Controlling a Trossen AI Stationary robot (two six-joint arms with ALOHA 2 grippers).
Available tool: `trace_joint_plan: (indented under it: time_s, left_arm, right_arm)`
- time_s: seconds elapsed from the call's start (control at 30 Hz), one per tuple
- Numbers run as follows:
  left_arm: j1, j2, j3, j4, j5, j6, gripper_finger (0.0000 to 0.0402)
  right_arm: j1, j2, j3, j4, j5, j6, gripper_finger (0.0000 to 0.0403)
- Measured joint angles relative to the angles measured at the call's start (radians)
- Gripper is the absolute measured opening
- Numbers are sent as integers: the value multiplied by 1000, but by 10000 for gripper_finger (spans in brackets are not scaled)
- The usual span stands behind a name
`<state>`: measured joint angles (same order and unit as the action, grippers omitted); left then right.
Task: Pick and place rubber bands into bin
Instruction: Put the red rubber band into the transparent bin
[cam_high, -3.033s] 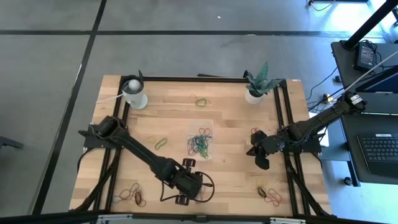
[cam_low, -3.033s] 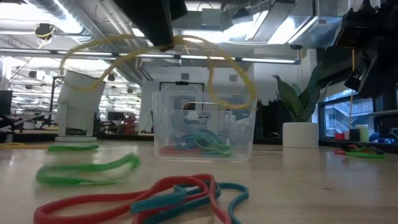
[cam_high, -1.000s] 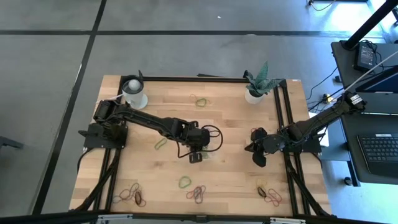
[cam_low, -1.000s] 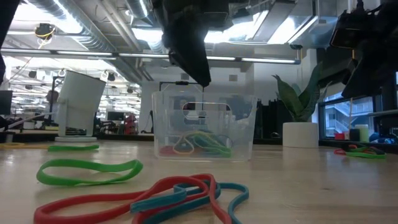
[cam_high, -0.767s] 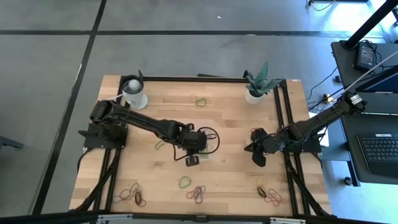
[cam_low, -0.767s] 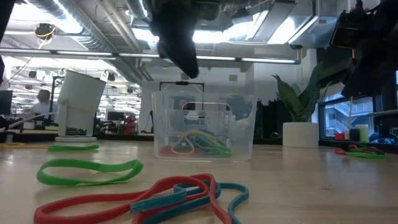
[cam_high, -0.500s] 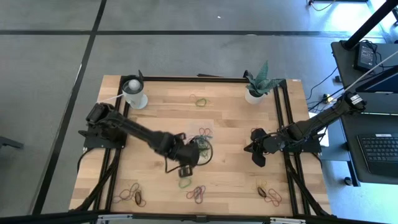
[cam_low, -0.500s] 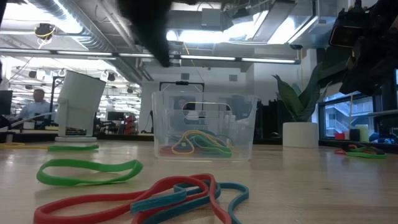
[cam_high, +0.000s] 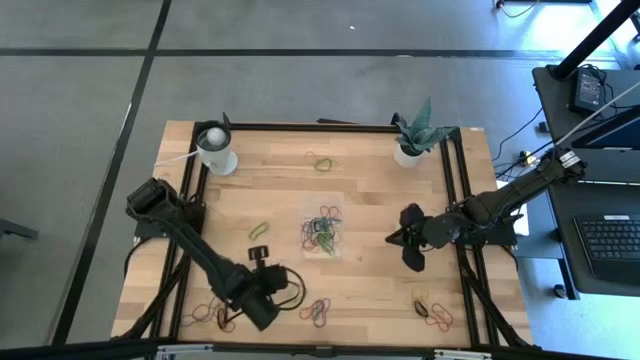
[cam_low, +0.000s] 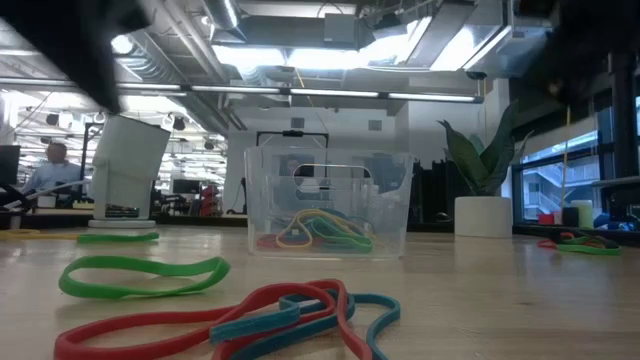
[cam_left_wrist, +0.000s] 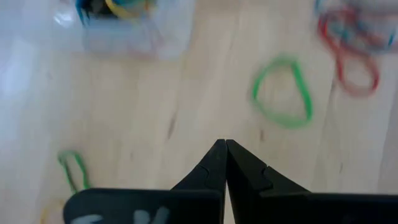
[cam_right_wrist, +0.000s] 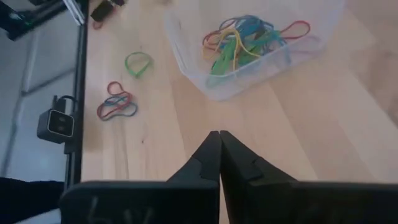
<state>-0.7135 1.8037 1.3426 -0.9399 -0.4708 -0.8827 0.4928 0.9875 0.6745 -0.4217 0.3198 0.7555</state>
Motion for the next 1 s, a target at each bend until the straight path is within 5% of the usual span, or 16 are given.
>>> trace_joint_plan:
  time_s: [0.37, 0.77, 1.0]
  left_arm:
    - [-73, -91, -244, 353, 78, 97, 1]
    - [-25, -430, -599, 725, 136, 319, 1]
    - [75, -513, -658, 909, 264, 545, 1]
  right_arm:
    - [94, 373, 486, -684, -88, 359, 1]
    - [349, 495, 546, -807, -253, 823, 26]
    - [506, 500, 545, -830, -294, 1007, 70]
